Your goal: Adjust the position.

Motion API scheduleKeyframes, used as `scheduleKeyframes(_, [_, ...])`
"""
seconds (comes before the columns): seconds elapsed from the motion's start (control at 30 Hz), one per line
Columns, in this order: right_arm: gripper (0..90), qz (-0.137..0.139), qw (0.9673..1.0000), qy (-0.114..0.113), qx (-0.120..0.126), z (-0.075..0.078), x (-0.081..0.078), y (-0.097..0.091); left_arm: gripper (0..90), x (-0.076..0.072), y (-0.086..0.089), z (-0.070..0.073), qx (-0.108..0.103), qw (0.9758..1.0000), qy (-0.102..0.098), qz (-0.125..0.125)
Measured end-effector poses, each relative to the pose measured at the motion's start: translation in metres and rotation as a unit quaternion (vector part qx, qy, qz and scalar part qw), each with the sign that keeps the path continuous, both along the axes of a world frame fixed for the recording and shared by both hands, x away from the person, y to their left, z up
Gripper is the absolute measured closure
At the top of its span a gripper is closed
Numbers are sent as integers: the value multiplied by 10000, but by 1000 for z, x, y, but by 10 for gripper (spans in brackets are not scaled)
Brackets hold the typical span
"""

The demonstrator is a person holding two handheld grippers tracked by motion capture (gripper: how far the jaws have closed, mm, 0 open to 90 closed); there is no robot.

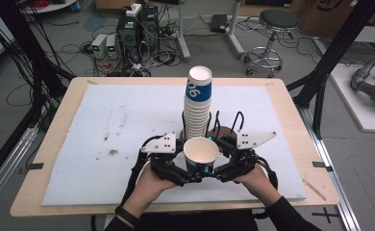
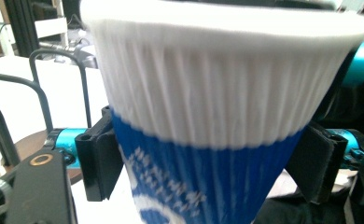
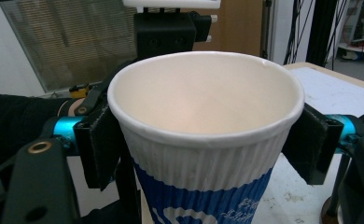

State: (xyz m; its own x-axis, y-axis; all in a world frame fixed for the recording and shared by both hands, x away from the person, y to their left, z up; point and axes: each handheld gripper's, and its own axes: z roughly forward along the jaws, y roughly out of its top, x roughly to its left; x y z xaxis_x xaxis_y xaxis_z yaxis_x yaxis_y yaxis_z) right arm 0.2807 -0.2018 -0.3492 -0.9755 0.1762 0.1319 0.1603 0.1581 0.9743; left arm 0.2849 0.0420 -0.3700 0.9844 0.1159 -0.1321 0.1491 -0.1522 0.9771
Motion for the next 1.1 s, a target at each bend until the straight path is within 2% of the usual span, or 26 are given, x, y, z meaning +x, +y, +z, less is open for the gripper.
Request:
scheduleKeyframes(0.33, [214, 9, 10000, -27, 2, -1, -1, 1, 254, 0, 2, 1, 47, 10000, -72, -20])
scheduleKeyframes(0.5, [183, 63, 9998, -131, -132, 2, -1, -3, 254, 1, 4, 2, 73, 9999, -117, -54])
scheduleKeyframes(0.73, [183, 127, 9998, -112, -95, 4, 1, -10, 255, 3, 10, 4, 108, 9998, -167, -2])
scheduleKeyframes(0.87, [183, 82, 9998, -137, -134, 3, 4, -16, 255, 4, 16, 6, 65, 9998, -145, 96])
scheduleKeyframes(0.97, [183, 37, 9997, -108, -210, 0, 7, -20, 255, 5, 19, 8, -59, 9998, -99, 170])
scheduleKeyframes(1.1, [184, 33, 9990, -144, -420, -5, 9, -20, 255, 5, 22, 11, -105, 9996, -106, 234])
